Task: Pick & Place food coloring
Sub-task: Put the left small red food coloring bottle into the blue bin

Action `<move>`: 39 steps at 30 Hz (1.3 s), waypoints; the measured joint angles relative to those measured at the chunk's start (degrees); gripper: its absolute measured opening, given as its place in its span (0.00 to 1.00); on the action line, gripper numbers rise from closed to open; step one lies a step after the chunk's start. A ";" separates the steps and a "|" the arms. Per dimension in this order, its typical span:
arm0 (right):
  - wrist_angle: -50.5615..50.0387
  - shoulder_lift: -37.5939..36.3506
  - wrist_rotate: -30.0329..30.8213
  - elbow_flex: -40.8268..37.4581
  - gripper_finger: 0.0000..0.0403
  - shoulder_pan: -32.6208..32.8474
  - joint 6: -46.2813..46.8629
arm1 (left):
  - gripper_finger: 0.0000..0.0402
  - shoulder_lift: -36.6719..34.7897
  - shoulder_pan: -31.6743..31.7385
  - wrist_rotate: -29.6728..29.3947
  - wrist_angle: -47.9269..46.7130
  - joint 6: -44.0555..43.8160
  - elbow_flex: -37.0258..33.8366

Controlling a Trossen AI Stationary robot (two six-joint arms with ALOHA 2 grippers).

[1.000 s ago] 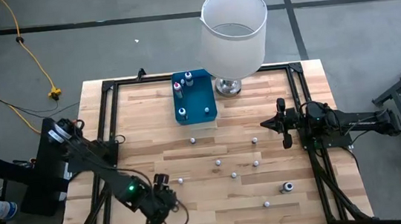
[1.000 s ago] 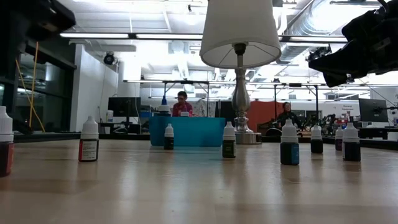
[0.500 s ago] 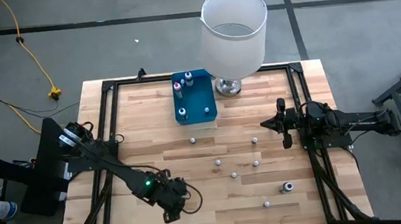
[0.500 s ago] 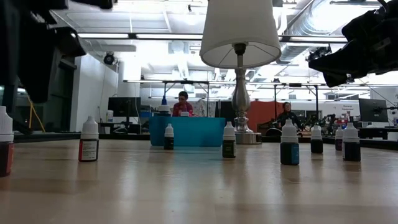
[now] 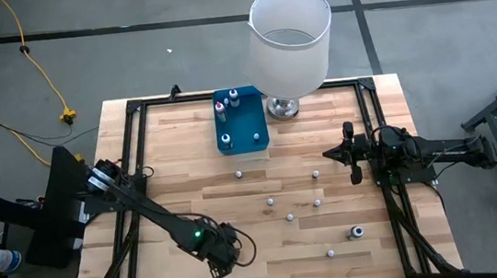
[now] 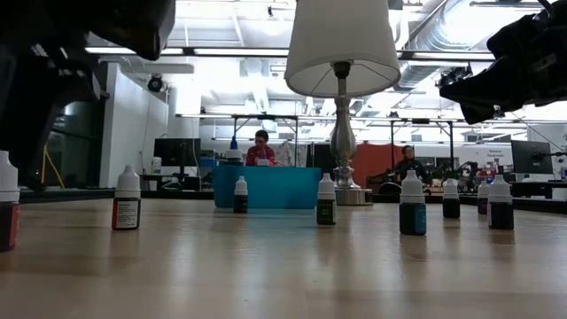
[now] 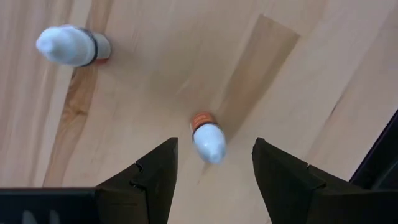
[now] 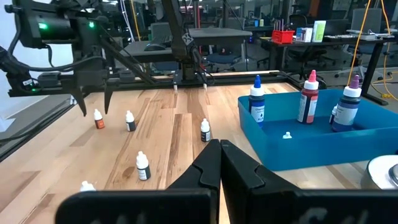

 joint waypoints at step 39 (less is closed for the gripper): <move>0.00 0.00 0.00 -0.01 0.00 0.00 0.00 | 0.49 1.72 0.04 -1.18 -2.36 1.40 1.47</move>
